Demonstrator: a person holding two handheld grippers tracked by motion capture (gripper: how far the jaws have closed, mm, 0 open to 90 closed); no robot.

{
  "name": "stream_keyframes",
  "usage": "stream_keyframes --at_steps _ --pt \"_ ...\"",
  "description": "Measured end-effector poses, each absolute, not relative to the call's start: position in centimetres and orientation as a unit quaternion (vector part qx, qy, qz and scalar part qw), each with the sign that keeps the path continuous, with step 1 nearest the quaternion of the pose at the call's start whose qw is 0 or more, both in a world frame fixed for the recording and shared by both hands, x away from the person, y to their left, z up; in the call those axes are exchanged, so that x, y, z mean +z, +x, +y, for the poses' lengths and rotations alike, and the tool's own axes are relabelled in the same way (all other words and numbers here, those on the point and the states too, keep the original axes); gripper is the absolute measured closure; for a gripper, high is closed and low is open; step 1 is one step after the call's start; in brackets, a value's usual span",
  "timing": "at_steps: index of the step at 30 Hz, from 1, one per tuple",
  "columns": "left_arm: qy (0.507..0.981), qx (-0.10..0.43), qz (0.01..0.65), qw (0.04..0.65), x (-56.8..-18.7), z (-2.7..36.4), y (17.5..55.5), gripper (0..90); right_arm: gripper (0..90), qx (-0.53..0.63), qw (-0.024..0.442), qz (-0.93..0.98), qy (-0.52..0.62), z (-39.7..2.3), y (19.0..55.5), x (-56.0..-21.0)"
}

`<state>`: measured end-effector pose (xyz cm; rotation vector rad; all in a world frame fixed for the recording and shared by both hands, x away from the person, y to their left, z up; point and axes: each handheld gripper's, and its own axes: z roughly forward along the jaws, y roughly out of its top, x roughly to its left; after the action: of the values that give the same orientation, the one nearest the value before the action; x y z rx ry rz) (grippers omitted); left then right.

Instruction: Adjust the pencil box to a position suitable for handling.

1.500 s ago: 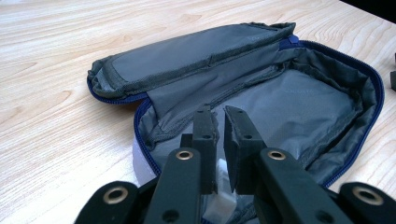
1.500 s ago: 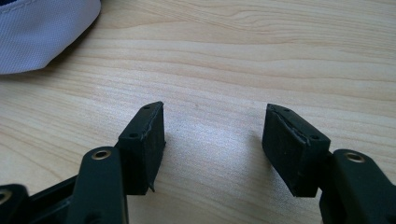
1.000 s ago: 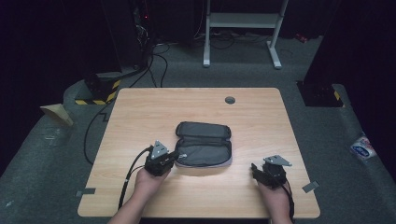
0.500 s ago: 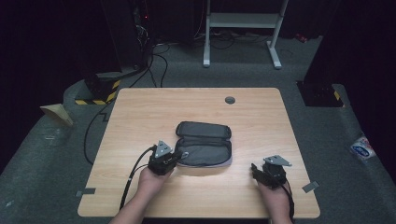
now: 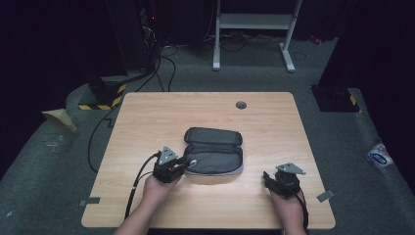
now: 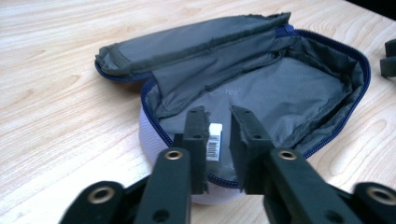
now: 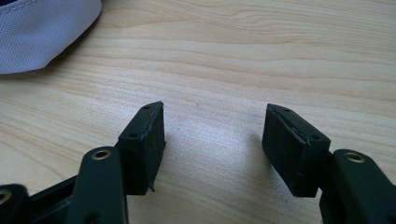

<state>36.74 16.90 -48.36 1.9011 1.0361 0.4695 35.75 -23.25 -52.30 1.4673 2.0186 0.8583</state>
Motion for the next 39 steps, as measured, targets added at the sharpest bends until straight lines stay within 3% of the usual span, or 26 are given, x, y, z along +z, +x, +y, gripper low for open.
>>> stream_keyframes --at_steps 20,39 --pt "0.735 0.226 0.458 0.445 -47.6 22.2 37.3 52.6 38.4 0.316 0.248 0.74 0.539 -23.3 35.8 -52.3" --pt "0.733 0.238 0.513 0.377 -50.6 30.0 36.3 49.8 38.6 0.316 0.248 0.74 0.54 -23.3 35.8 -52.3"
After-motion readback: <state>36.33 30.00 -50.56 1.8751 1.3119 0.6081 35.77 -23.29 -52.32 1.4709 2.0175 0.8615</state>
